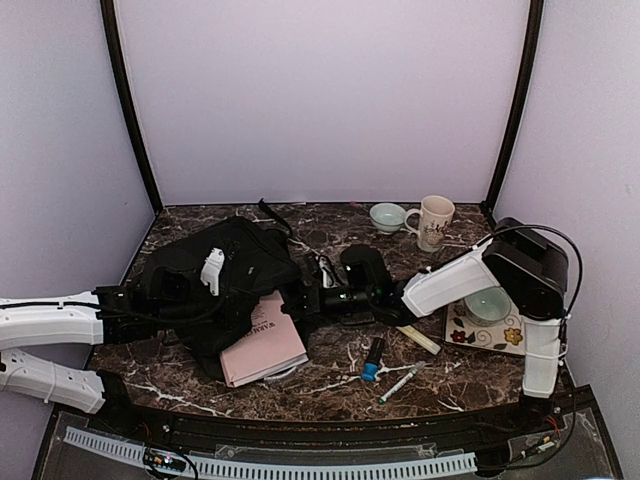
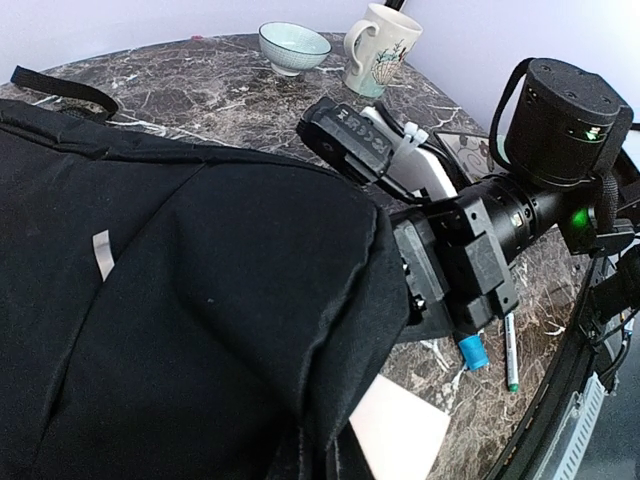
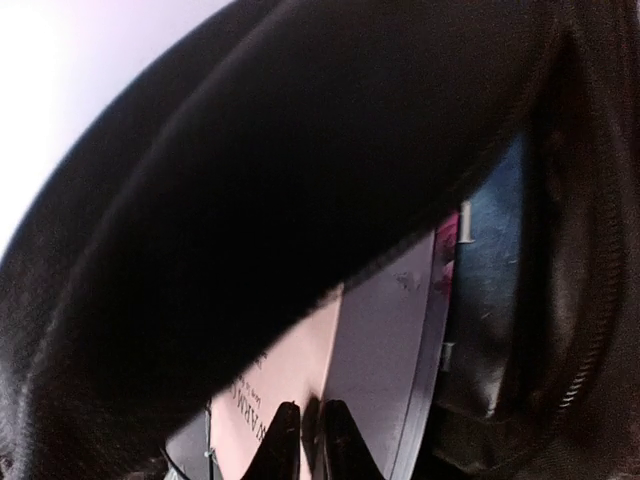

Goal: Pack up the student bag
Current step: Place the book in the largest pocket of the bag.

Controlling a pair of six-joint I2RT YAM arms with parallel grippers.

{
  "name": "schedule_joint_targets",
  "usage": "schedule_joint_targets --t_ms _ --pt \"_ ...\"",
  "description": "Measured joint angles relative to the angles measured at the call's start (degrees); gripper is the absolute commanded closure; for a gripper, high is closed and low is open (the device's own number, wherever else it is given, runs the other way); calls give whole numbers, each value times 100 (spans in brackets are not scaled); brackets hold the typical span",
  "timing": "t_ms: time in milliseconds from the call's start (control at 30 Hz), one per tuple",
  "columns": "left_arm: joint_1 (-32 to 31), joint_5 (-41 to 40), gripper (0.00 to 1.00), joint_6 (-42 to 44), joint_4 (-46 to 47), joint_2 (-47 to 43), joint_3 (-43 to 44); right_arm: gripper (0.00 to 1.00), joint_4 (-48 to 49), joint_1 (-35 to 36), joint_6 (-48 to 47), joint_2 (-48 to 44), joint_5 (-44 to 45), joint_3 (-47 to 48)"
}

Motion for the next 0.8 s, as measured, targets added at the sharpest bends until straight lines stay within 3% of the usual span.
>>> schedule_joint_targets --t_ms 67,267,533,800 --pt "-11 -7 100 0 0 0 -2 59 -136 -61 -96 22 46 11" --pt "-57 -76 100 26 -2 0 -15 28 -597 -232 -577 -243 323 -94" --pt "-83 -190 100 44 2 2 -26 23 -2035 -50 -1460 -1635 1484 -304" --pt "-85 -251 100 46 4 2 -26 32 -3171 1091 -2094 -2306 3075 -420"
